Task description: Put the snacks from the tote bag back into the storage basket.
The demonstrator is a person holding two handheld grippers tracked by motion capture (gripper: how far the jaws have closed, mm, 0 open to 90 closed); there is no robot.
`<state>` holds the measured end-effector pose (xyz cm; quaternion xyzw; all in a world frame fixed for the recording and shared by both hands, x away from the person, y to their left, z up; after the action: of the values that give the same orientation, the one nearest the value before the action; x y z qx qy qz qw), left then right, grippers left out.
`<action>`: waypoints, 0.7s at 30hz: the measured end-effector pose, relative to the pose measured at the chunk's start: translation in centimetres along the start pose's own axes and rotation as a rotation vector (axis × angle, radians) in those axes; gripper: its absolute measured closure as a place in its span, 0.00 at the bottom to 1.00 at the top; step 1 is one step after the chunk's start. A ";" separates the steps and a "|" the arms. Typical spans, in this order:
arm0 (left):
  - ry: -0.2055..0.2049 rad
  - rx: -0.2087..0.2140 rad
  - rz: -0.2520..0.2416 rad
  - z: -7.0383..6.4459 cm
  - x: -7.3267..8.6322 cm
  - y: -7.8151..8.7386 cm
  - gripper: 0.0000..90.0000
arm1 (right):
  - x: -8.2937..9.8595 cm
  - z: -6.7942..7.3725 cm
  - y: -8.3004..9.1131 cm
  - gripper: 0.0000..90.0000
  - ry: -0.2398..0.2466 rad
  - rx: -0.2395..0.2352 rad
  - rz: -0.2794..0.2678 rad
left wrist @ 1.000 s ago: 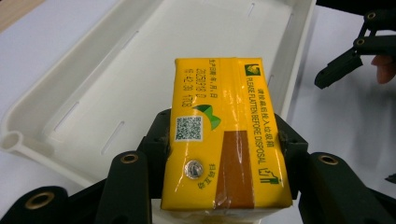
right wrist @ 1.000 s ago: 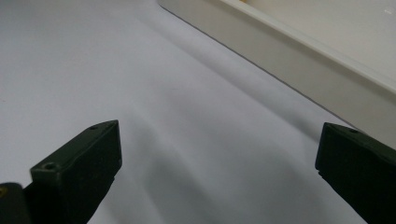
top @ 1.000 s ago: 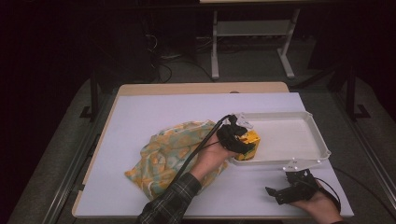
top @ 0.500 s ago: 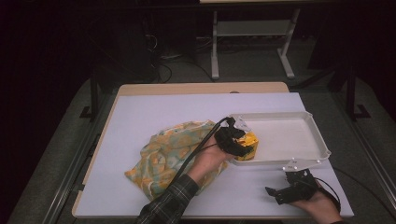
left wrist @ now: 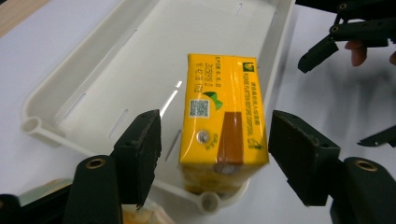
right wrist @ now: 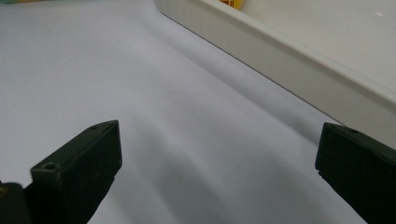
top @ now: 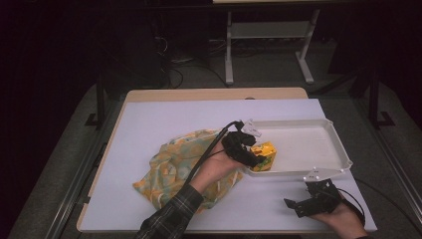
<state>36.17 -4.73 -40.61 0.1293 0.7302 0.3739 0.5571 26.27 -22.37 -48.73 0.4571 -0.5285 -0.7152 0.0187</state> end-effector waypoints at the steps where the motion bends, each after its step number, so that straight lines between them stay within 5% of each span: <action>1: 0.002 0.001 -0.003 0.0 0.0 0.4 0.37 | 0.0 0.1 0.2 0.08 0.004 -0.009 0.005; 8: -0.006 0.001 0.013 0.3 0.8 2.7 0.33 | -0.6 0.4 0.8 0.16 0.010 -0.025 0.002; 15: 0.005 -0.024 0.016 1.3 2.9 5.7 0.32 | -1.2 0.6 1.2 0.35 0.022 -0.050 0.003; 21: 0.043 -0.057 0.012 2.5 5.8 8.7 0.33 | -2.1 0.5 1.3 0.67 0.040 -0.073 0.007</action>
<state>34.49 5.77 -39.05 0.1097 0.7304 0.4006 0.5422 26.54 -21.51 -46.39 0.4685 -0.5032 -0.7245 0.0484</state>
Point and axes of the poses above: each handheld gripper's, and its own axes: y roughly backward along the jaws, x roughly out of its underside, z roughly to its left, the point moved 7 cm from there along -y, roughly forward along the jaws, and after that the axes turned 5 degrees about y, right-handed, at the moved point
